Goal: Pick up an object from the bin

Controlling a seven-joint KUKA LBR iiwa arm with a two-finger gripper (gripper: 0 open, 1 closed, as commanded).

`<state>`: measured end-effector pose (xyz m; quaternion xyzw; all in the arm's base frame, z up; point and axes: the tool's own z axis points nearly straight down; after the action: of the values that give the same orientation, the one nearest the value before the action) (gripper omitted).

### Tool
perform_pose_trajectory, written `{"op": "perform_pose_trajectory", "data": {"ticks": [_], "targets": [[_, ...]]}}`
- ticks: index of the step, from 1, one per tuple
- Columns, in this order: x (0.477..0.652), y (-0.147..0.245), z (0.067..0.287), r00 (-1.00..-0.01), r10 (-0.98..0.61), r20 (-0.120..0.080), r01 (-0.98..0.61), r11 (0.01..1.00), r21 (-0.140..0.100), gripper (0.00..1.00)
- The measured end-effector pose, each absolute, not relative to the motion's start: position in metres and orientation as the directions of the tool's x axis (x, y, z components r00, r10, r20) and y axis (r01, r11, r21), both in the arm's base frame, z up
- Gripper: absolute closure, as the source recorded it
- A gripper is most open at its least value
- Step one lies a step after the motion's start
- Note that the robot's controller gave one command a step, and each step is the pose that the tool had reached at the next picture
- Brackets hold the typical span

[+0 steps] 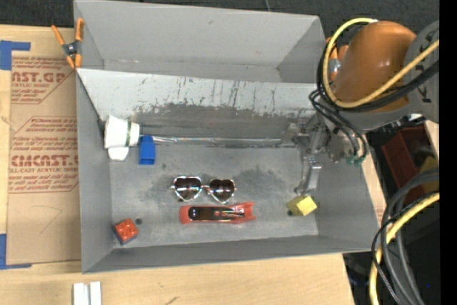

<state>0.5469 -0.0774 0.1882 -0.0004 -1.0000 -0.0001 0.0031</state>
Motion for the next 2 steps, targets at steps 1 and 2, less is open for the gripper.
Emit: {"op": "perform_pose_trajectory", "data": {"ticks": [1, 2], "targets": [[0.549, -0.077, 0.193, -1.000, 0.000, -0.002, 0.000, 1.000, -0.001, 0.00], [0.553, -0.017, 0.136, -0.999, -0.050, -0.004, -0.050, 0.999, -0.001, 0.00]]}}
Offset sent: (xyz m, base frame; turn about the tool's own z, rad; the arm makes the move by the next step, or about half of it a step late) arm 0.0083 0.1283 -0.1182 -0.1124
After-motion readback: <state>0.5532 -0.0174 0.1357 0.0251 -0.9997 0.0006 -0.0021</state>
